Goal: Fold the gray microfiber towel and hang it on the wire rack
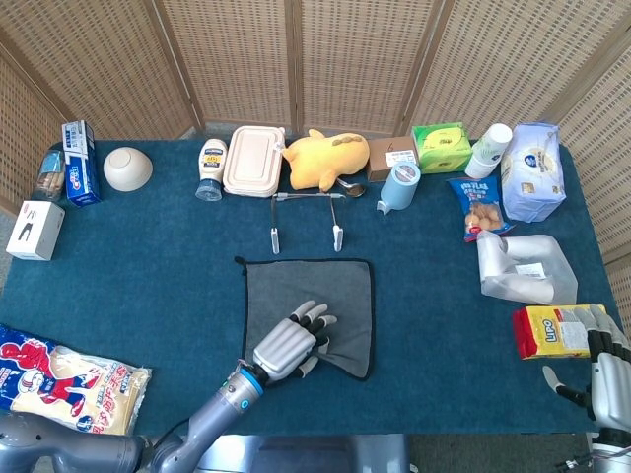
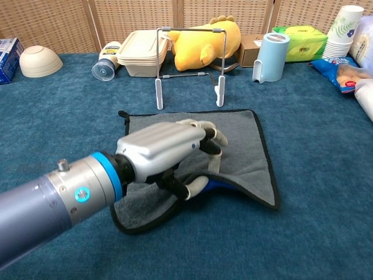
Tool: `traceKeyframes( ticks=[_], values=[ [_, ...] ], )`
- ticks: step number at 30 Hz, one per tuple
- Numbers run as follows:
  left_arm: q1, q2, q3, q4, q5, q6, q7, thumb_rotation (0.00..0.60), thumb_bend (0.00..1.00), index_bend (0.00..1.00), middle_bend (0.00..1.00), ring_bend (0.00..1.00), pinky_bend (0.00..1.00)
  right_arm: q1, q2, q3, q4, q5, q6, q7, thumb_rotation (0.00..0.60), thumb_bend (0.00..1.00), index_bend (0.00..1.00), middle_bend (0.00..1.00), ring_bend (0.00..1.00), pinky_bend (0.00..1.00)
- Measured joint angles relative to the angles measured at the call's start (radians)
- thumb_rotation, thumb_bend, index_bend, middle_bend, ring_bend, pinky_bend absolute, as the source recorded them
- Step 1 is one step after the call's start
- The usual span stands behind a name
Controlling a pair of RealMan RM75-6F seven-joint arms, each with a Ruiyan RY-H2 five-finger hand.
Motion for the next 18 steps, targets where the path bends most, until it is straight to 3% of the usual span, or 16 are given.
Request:
traceKeyframes(
  ticks=[9, 18],
  values=[
    [-0.045, 0.043, -0.054, -0.008, -0.045, -0.016, 0.047, 0.600, 0.60, 0.54, 0.18, 0.00, 0.00, -0.001, -0.002, 0.002, 0.018, 0.003, -0.006, 0.019, 0.600, 0.21, 0.06, 0.01, 0.00, 0.00],
    [-0.083, 0.046, -0.092, 0.050, -0.092, -0.033, 0.055, 0.600, 0.60, 0.53, 0.16, 0.00, 0.00, -0.002, -0.004, 0.002, 0.030, 0.011, -0.015, 0.029, 0.600, 0.21, 0.06, 0.01, 0.00, 0.00]
  ],
)
